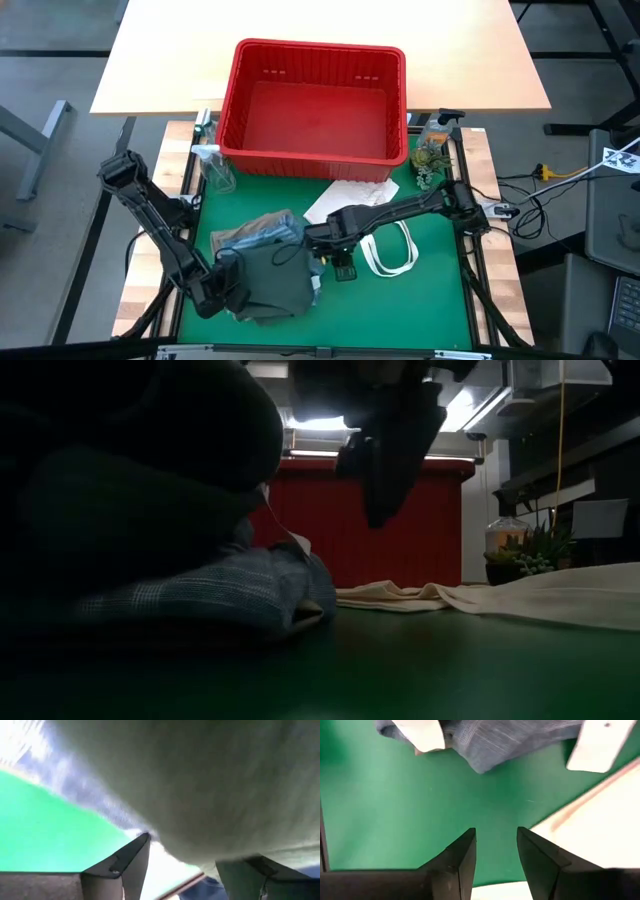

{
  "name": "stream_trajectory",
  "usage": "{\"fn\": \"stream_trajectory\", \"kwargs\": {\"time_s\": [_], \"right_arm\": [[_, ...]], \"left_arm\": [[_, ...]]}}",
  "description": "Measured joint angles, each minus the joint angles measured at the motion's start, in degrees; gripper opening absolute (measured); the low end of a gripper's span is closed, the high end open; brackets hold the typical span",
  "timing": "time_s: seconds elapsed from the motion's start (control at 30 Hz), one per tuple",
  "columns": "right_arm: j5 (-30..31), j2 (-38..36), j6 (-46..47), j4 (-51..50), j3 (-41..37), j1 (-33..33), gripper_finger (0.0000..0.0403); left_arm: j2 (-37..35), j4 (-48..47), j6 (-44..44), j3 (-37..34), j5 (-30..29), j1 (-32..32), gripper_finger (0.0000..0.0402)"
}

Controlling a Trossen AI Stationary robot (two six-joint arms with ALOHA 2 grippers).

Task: Fold Laundry from Bin
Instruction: Put all the stacked clothes into the red bin

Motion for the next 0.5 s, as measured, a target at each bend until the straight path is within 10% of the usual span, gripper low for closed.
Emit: {"fn": "stream_trajectory", "kwargs": {"time_s": [0.5], "right_arm": [[-0.4,-9.5,6.6,21.7,-20.5,-1.9,0.0143]], "left_arm": [[1.3,-1.9,-6.6,0.0,-5.0,-6.1,0.0211]]}}
